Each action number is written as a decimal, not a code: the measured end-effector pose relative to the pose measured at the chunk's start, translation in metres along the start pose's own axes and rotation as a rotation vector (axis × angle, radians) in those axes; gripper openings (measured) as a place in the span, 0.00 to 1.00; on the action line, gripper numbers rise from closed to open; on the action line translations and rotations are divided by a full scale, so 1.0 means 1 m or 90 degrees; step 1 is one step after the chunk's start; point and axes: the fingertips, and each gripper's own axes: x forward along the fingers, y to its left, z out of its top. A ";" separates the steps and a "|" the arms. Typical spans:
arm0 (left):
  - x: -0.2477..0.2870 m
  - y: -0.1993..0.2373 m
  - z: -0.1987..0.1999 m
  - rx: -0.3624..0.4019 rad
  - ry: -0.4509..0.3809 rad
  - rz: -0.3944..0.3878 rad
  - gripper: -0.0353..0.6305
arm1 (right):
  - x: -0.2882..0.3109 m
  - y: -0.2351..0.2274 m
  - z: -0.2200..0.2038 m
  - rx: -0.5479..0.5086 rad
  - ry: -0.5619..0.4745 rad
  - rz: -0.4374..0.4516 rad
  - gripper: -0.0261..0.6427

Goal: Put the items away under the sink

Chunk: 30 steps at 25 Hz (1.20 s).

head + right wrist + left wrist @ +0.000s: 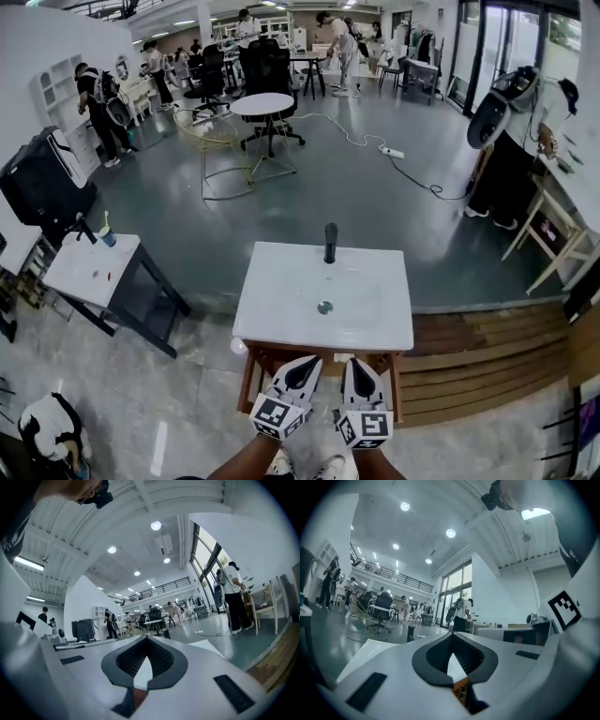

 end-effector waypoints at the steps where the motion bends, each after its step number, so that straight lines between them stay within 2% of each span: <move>1: -0.005 -0.002 0.008 0.012 0.003 0.003 0.05 | -0.003 0.003 0.011 -0.015 -0.005 -0.001 0.08; 3: -0.015 -0.003 0.023 0.034 0.001 0.012 0.05 | -0.010 0.008 0.028 -0.048 -0.013 -0.005 0.08; 8: -0.035 0.004 0.057 0.050 -0.021 0.028 0.05 | -0.021 0.009 0.053 -0.166 -0.022 -0.034 0.07; 10: -0.042 0.006 0.062 0.061 -0.018 0.030 0.05 | -0.025 0.014 0.058 -0.191 -0.025 -0.029 0.08; 19: -0.064 0.014 0.074 0.068 -0.015 0.051 0.05 | -0.031 0.055 0.058 -0.204 -0.036 0.011 0.07; 24: -0.068 0.007 0.078 0.075 -0.013 0.053 0.05 | -0.038 0.033 0.076 -0.203 -0.054 -0.020 0.07; 30: -0.067 0.005 0.079 0.076 -0.016 0.048 0.05 | -0.041 0.009 0.071 -0.215 -0.045 -0.063 0.07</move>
